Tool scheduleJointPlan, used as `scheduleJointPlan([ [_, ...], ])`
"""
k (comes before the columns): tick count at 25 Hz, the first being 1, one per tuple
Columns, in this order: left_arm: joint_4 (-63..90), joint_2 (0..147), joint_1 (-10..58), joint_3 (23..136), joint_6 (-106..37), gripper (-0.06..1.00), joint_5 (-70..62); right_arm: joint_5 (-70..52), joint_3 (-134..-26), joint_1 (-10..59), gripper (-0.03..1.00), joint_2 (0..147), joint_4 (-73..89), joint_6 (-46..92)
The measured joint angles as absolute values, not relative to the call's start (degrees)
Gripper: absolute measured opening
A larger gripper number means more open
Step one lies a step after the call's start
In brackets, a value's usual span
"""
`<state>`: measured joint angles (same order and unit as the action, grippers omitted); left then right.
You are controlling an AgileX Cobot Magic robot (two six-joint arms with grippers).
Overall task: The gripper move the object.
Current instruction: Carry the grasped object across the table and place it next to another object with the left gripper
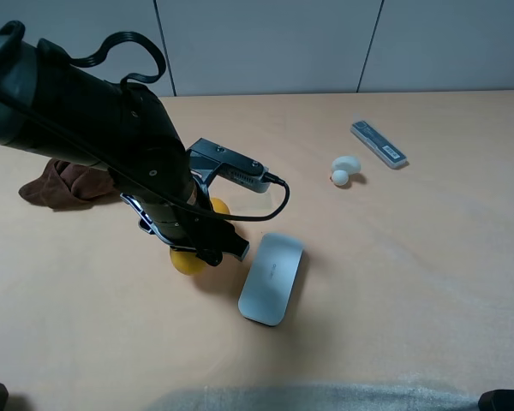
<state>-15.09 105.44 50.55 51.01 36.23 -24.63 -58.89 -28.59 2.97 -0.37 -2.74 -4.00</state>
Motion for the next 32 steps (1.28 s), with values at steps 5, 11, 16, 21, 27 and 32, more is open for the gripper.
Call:
scheduleJointPlan([
  [5,-15.09,105.44,50.55,51.01,36.28,0.61,-24.69,-58.89,-28.59,2.97,0.69,-0.37,-2.74,-4.0],
  [11,-15.09,105.44,50.55,51.01,36.28,0.7,-24.98,-58.89,-28.59,2.97,0.69,-0.37,-2.74,-4.0],
  [16,-15.09,105.44,50.55,51.01,36.35,0.84,-25.05,-58.89,-28.59,2.97,0.69,-0.37,-2.74,-4.0],
  [21,-15.09,105.44,50.55,51.01,36.35,0.9,-25.05,-58.89,-28.59,2.97,0.69,-0.37,-2.74,-4.0],
  [27,-15.09,105.38,50.55,51.01,36.35,0.91,-25.61,-58.89,-28.59,2.97,0.69,-0.37,-2.74,-4.0],
  [32,-15.07,102.85,50.55,51.01,36.35,0.91,-27.24,-58.89,-28.59,2.97,0.69,-0.37,-2.74,-4.0],
])
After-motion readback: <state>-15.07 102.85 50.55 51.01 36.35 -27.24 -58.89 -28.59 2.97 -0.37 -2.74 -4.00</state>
